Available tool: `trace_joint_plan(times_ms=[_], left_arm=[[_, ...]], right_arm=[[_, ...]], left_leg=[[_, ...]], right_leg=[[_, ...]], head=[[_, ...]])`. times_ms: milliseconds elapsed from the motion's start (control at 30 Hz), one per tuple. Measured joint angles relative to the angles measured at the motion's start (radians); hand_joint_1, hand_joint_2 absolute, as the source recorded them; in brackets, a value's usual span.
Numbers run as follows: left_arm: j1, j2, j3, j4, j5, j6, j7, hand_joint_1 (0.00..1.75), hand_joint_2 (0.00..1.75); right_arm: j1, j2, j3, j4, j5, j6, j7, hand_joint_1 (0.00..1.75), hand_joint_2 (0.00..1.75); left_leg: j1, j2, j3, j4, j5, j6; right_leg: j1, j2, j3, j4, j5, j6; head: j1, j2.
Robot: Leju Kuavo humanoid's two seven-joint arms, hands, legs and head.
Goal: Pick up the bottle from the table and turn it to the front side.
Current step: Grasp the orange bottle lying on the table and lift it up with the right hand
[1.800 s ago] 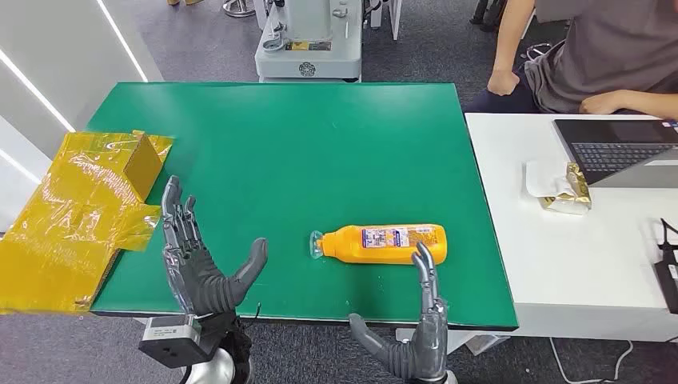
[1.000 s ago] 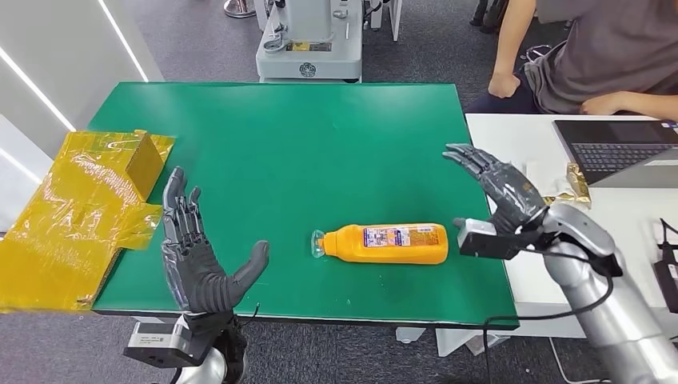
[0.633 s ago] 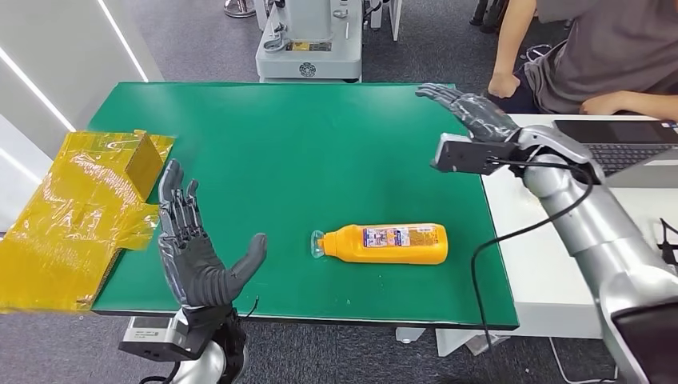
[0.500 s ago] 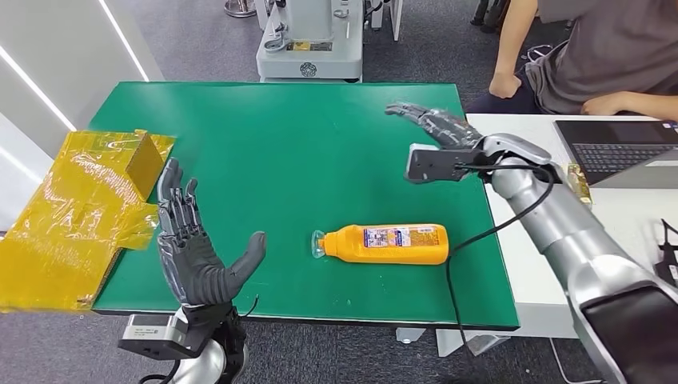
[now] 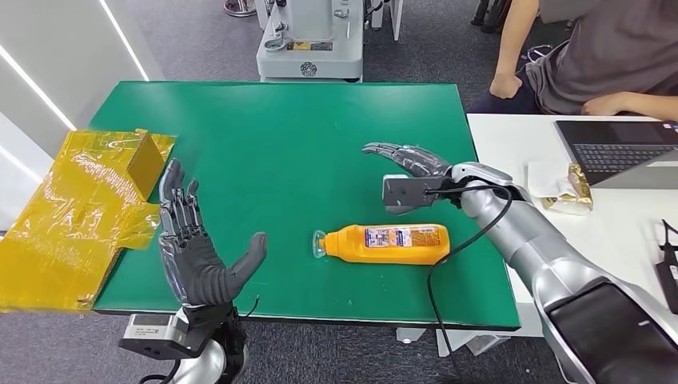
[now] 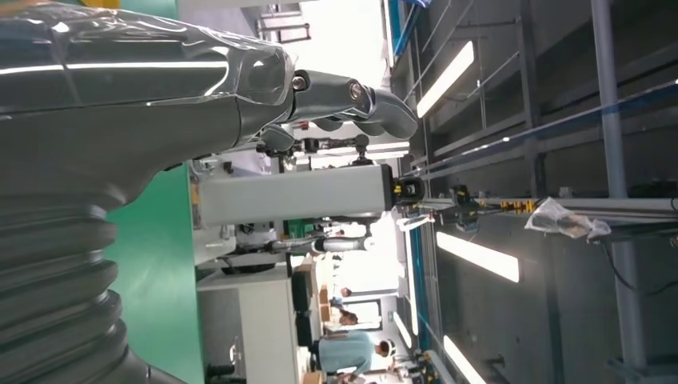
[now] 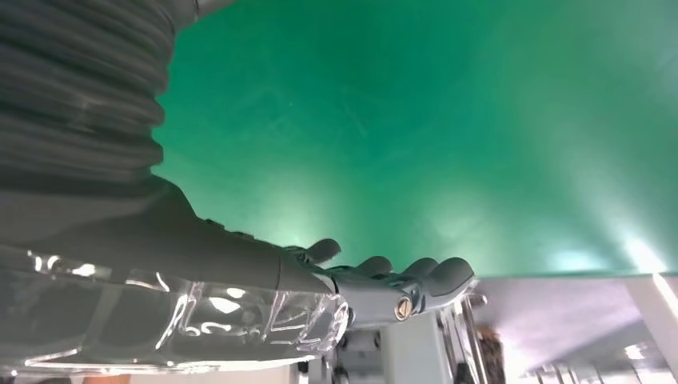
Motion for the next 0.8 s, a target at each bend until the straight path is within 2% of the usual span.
trace_joint_plan(times_ms=[167,367,800], left_arm=[[-0.001,0.000,0.000,0.008,0.004,-0.008,0.000,0.00,1.75],[-0.001,0.001,0.000,0.009,0.005,-0.002,0.000,0.00,1.75],[-0.001,0.006,0.000,0.014,0.008,0.002,0.000,0.00,1.75]], right_arm=[[0.037,0.027,0.017,0.044,0.001,-0.055,-0.042,0.00,1.75],[0.058,0.055,0.042,0.106,0.001,-0.058,-0.057,0.00,1.75],[0.100,0.069,0.066,0.166,0.001,-0.054,-0.068,0.00,1.75]], left_leg=[[0.000,0.000,0.000,0.000,0.000,0.000],[0.000,0.000,0.000,0.000,0.000,0.000],[0.000,0.000,0.000,0.000,0.000,0.000]], right_leg=[[0.000,0.000,0.000,0.000,0.000,0.000],[0.000,0.000,0.000,0.000,0.000,0.000],[0.000,0.000,0.000,0.000,0.000,0.000]], head=[[0.000,0.000],[0.000,0.000],[0.000,0.000]])
